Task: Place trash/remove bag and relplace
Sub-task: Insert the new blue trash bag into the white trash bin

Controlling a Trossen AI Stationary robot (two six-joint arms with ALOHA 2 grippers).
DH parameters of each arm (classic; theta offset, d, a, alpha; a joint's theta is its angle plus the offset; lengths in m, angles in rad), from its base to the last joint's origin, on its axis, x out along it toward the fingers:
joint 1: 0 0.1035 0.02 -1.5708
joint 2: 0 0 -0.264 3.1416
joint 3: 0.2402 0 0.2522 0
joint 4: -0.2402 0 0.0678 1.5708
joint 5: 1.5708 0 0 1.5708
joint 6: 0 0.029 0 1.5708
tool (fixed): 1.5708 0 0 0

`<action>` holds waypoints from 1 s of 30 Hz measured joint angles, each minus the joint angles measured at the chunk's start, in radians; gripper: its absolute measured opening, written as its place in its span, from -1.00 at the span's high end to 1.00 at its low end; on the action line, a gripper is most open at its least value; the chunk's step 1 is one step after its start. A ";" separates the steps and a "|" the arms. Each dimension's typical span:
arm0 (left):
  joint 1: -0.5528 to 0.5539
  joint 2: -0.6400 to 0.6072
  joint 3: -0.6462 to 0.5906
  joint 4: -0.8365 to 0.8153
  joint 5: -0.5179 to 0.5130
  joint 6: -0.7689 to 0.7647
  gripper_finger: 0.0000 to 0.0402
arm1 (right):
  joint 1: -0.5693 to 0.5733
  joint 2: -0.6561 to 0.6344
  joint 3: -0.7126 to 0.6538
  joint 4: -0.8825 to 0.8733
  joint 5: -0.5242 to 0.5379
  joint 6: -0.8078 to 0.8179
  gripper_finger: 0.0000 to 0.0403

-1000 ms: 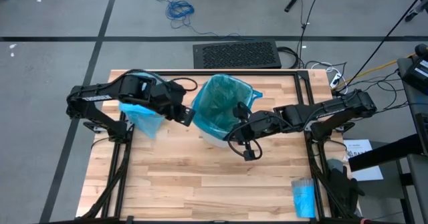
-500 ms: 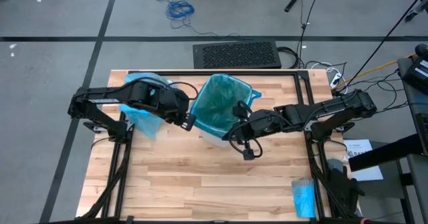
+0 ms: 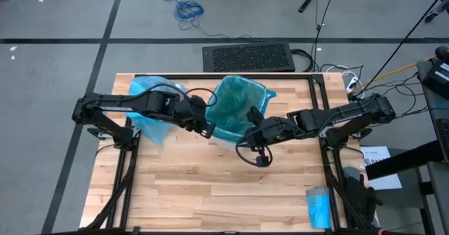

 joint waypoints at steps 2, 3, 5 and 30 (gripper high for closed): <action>0.000 0.006 -0.006 0.013 0.000 0.002 1.00 | 0.001 0.000 -0.006 0.005 0.026 0.002 0.86; 0.000 0.009 -0.008 0.030 0.000 0.008 1.00 | 0.002 0.000 -0.006 -0.004 0.040 0.004 0.86; 0.000 0.011 -0.013 0.044 -0.001 0.018 1.00 | 0.000 0.002 -0.007 -0.013 0.052 0.005 0.87; -0.023 0.007 -0.075 0.165 0.136 0.045 1.00 | 0.078 -0.061 -0.068 0.022 0.087 0.106 0.87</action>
